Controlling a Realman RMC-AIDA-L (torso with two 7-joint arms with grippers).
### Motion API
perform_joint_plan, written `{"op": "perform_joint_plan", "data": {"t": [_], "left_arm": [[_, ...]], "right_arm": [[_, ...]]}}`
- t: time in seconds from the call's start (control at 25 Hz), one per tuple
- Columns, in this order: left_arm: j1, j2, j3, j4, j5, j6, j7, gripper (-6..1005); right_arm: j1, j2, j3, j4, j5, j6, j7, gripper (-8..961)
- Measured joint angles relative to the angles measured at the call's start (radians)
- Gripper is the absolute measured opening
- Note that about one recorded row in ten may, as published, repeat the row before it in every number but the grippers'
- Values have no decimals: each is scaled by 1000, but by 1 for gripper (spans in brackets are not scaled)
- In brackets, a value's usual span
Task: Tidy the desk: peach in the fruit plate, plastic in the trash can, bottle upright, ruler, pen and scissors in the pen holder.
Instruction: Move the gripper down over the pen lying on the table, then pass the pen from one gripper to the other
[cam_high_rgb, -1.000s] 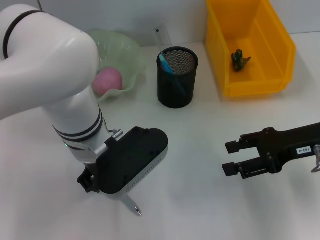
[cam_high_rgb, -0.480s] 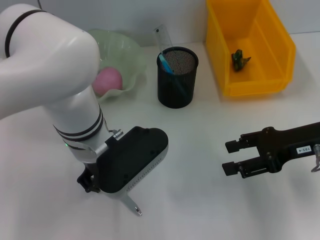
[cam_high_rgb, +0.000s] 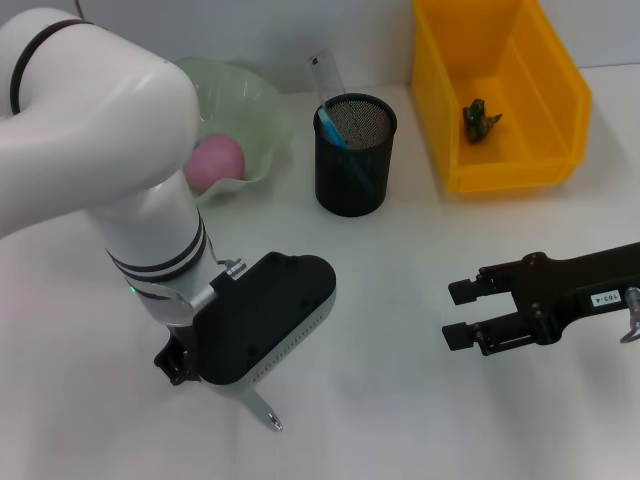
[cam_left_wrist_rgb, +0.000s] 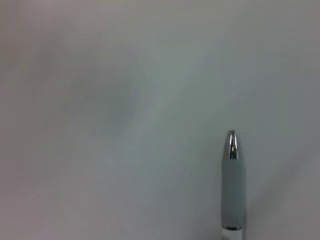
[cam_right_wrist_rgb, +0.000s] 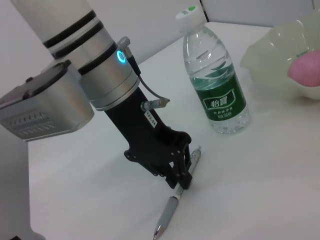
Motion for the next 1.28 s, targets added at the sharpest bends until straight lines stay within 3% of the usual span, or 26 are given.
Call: {"op": "perform_joint_plan", "data": {"t": [0.12,0.36,0.44,0.56,0.6,0.64,0.68,0.8,0.84,0.88,0.92,1.04,1.08,1.12,1.28], "left_arm": [[0,0,-6,5,5,2,-7,139],[4,0,-43,43,17,13,-43,139],[8,0,-129,91,18,55,-82,138],[8,1,-176,111,11,80,-97,138],[8,1,-234,126,-8,116,-112,138],[-3,4,-378,142,-78,200,-153,138],[-8,6,-443,142,-110,234,-171,138],[-8,6,-443,142,-110,234,-171,139],[-11,7,-492,141,-137,261,-183,139],[-14,9,-672,109,-243,340,-253,139],[-14,10,-725,89,-286,357,-294,139],[-14,10,-725,89,-286,357,-294,140],[-12,11,-766,73,-319,367,-332,140],[-5,14,-859,35,-401,378,-476,140],[15,13,-925,15,-462,366,-672,141]], "right_arm": [[0,0,1,0,0,0,-1,724],[0,1,3,-1,0,0,-4,723],[0,1,3,-1,0,0,-4,722],[0,1,1,-2,0,0,-4,721],[0,1,0,-3,-1,0,-5,721],[0,0,0,-4,-1,0,-6,721],[-1,0,-1,-5,-1,0,-9,721],[-4,-5,-2,-5,-1,0,-22,720],[-5,-8,1,-5,-2,0,-36,720],[-5,-8,1,-5,-2,0,-36,719],[-8,-9,7,-5,-2,2,-62,719],[-10,-9,10,-5,-1,11,-88,718],[-10,-8,10,-4,0,19,-100,718],[-11,-4,8,-4,0,33,-121,718],[-11,-1,9,-11,0,40,-155,717]]}}
